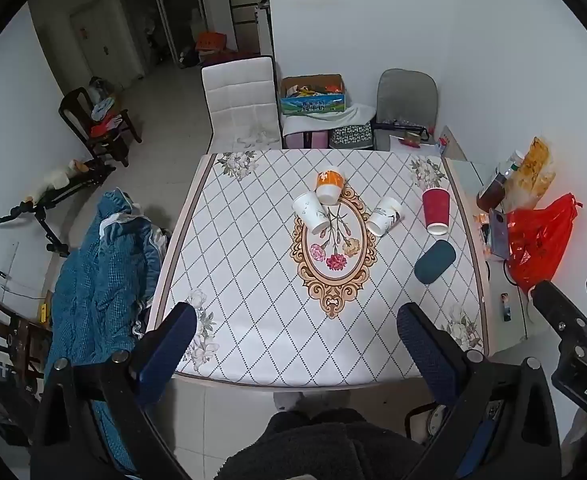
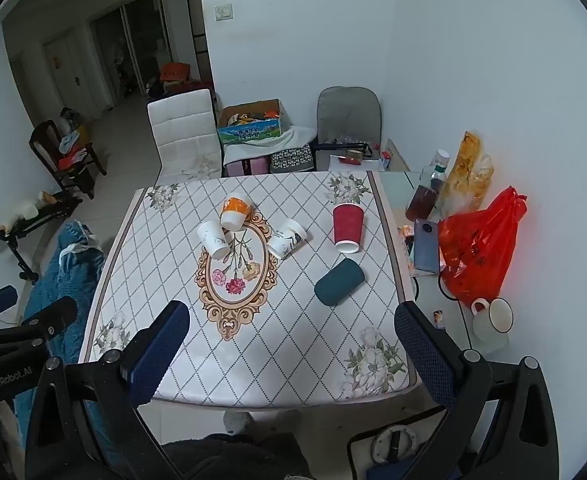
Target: Flip cup upside down
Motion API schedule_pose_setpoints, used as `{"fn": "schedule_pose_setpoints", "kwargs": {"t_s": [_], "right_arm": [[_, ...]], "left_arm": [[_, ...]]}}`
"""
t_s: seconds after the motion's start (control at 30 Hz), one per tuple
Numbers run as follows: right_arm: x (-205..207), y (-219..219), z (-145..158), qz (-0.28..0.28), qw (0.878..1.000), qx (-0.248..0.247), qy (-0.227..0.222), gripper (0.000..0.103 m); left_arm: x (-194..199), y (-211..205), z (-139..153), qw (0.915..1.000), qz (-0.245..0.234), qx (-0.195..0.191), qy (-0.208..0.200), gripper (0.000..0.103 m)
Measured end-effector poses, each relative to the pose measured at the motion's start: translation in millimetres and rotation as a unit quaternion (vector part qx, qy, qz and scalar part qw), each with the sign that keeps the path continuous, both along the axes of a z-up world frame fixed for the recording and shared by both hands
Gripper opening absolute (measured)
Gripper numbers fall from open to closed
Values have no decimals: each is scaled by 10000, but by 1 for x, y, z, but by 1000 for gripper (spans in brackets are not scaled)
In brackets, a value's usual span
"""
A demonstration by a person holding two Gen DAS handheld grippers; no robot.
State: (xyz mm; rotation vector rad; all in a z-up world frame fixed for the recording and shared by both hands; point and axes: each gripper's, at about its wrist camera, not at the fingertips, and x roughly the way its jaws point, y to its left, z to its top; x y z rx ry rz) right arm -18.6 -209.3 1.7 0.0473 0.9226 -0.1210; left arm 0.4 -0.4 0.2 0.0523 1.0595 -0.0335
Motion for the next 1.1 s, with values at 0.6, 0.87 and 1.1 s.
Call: {"fn": "schedule_pose_setpoints", "kwargs": {"t_s": [0.6,0.87,1.1], "right_arm": [[-7,-1,5,9,10000,70,-3,103],[-10,2,11,10,9999,109,-35,103],[-12,4,12,14,9999,123,-63,103]], "left_arm": [[-2,-5,9,9999,-11,4,-100,103],[-8,-6,18,9999,6,5,-159,103],[-8,-6,20,9998,10,1,-177,103]]}}
